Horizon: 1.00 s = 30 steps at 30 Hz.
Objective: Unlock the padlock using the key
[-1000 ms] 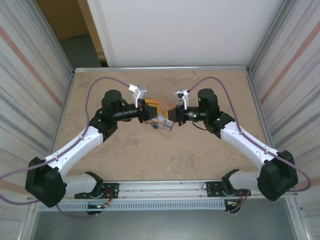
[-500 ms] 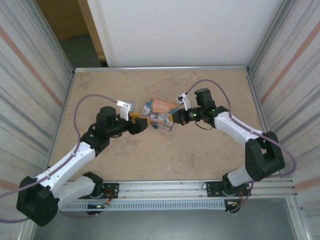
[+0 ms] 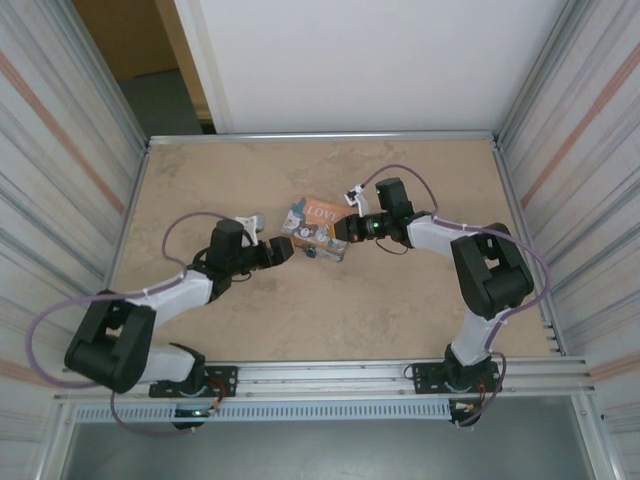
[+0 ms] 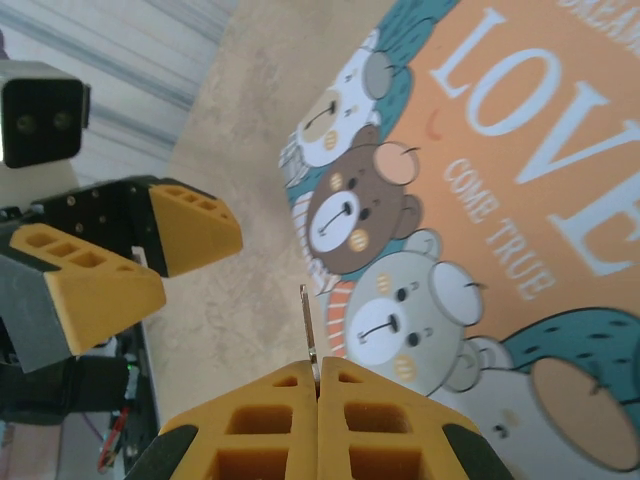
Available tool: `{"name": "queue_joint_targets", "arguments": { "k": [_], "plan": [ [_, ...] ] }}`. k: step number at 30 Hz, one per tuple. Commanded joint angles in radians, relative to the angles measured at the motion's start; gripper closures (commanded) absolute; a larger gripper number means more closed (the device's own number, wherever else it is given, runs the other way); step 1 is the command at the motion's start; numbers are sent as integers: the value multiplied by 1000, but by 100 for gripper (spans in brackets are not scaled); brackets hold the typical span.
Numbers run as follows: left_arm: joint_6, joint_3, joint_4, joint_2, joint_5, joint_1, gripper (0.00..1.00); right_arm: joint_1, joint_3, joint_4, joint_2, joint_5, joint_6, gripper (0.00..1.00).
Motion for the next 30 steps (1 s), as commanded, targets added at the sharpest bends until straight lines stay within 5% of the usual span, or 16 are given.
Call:
{"name": "queue_joint_targets", "arguments": {
  "k": [1,22,30],
  "plan": [
    [-43,59,104,75,97,1,29,-20,40,85,49,-10,61,100],
    [11,358,123,439,209,60,32,-69,138,34,185,20,37,100],
    [134,323,5,369,158,49,34,-71,145,34,175,24,38,100]
  ]
}}
